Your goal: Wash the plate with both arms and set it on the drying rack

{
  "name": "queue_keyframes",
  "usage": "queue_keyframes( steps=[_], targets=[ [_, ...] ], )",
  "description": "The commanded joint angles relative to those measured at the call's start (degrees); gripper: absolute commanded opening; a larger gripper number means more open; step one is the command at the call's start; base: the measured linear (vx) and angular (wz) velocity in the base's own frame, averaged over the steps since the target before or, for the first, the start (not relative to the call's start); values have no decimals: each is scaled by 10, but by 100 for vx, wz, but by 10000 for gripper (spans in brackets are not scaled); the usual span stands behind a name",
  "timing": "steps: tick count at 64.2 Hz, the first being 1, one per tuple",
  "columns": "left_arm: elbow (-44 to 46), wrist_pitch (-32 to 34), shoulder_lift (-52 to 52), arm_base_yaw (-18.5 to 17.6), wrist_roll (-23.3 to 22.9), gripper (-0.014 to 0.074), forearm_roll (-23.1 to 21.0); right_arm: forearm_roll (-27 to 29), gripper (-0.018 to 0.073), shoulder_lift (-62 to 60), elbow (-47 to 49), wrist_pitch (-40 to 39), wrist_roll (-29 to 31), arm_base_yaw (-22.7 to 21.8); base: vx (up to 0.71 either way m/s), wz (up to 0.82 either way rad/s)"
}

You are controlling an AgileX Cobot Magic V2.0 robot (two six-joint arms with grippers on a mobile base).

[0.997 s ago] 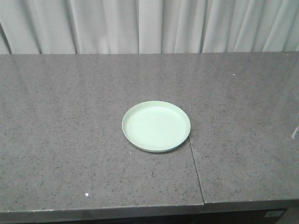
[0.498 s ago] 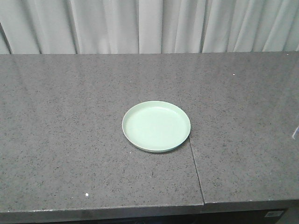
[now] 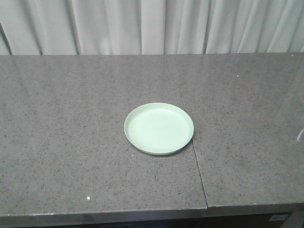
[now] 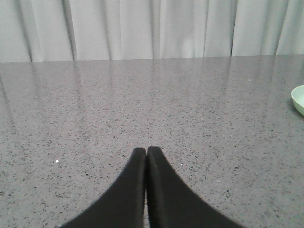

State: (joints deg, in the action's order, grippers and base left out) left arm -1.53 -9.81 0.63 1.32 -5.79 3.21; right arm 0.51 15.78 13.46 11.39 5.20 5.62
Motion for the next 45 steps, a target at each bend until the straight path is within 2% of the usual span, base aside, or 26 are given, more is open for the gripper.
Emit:
queue_keyframes(
  steps=[1,16,28,45],
  targets=[
    [-13,40,9,-4,-2,-6,-5,-5,-10,53,50,-3,6,-2,0,0],
    [-13,40,9,-4,-2,-6,-5,-5,-10,173,122,100,5,-2,0,0],
    [-13,40,9,-4,-2,-6,-5,21,-10,256,172,176,3,-2,0,0],
    [-13,40,9,-4,-2,-6,-5,41,-10,287,182,162,-7,-2,0,0]
  ],
)
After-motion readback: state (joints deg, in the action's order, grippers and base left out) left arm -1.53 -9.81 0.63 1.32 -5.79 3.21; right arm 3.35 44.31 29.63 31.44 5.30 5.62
